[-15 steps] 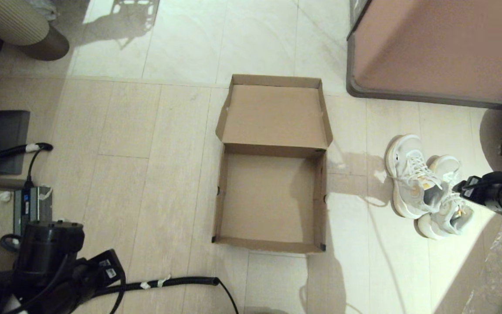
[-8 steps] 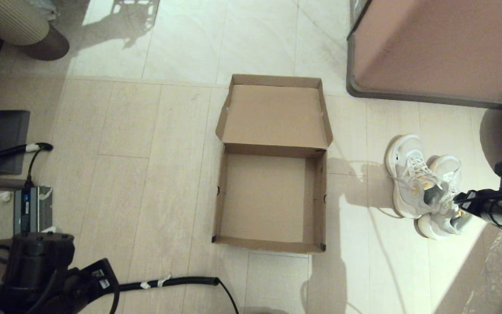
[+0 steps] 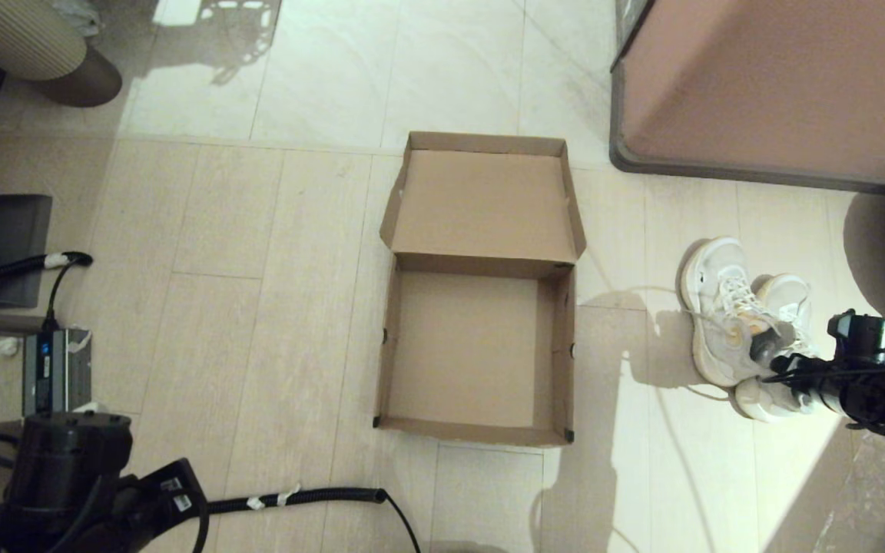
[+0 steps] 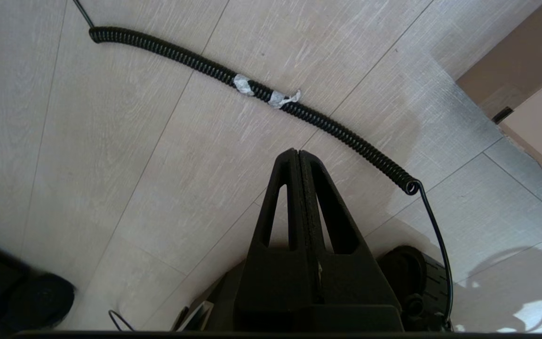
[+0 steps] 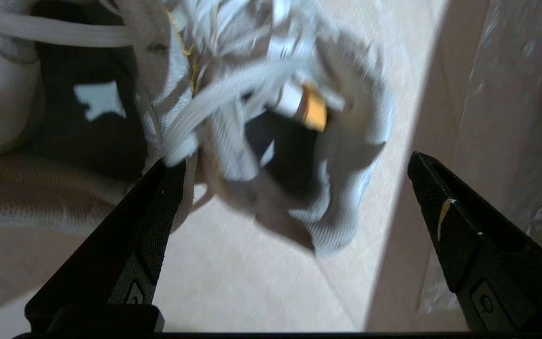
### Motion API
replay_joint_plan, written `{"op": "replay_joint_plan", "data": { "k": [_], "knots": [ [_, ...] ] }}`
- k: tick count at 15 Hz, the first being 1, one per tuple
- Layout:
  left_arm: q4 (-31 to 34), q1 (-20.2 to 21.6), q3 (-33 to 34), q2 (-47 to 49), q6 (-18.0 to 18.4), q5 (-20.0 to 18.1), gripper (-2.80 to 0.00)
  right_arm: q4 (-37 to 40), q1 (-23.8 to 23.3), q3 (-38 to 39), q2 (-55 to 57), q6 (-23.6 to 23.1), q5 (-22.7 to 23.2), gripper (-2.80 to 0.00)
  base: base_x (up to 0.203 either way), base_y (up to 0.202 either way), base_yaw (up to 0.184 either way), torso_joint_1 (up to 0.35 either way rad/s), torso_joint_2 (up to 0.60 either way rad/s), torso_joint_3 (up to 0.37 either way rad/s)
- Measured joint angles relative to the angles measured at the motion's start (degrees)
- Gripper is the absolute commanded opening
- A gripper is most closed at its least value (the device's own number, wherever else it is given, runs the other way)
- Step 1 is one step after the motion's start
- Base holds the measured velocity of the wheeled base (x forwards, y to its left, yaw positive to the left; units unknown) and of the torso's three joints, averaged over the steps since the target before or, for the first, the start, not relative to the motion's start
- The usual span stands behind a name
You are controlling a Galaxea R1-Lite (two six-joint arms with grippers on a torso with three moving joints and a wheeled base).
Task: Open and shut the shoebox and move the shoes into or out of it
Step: Put the shoes into the shoe box
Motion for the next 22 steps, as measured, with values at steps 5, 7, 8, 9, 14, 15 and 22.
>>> {"op": "replay_joint_plan", "data": {
  "k": [5, 7, 8, 9, 14, 15, 22],
  "knots": [
    [0.0, 0.1, 0.2, 0.4, 0.2, 0.0, -2.80, -1.3, 1.4, -5.2, 5.1, -5.5, 2.7, 0.00, 0.000, 0.000, 0.000, 0.000, 0.00, 0.000],
    [0.0, 0.1, 0.1, 0.6, 0.2, 0.1, -2.80, -1.2, 1.8, -5.3, 5.7, -5.6, 2.7, 0.00, 0.000, 0.000, 0.000, 0.000, 0.00, 0.000],
    [0.0, 0.0, 0.1, 0.6, 0.2, 0.0, -2.80, -1.2, 2.1, -4.9, 5.9, -5.6, 2.6, 0.00, 0.000, 0.000, 0.000, 0.000, 0.00, 0.000],
    [0.0, 0.0, 0.1, 0.7, 0.1, 0.0, -2.80, -1.2, 2.5, -4.4, 5.9, -5.5, 2.3, 0.00, 0.000, 0.000, 0.000, 0.000, 0.00, 0.000],
    [0.0, 0.0, -0.2, 1.2, 0.1, -0.3, -2.80, -0.8, 3.0, -2.9, 3.2, -6.1, 0.4, 0.00, 0.000, 0.000, 0.000, 0.000, 0.00, 0.000],
    [0.0, 0.0, -0.3, 1.3, 0.1, -0.3, -2.80, -0.8, 3.0, -2.5, 2.3, -6.1, -0.3, 0.00, 0.000, 0.000, 0.000, 0.000, 0.00, 0.000],
    [0.1, -0.3, -0.5, 1.5, 0.1, -0.4, -2.80, -1.1, 5.1, 3.7, -3.0, -6.1, -3.3, 0.00, 0.000, 0.000, 0.000, 0.000, 0.00, 0.000]
  ]
}}
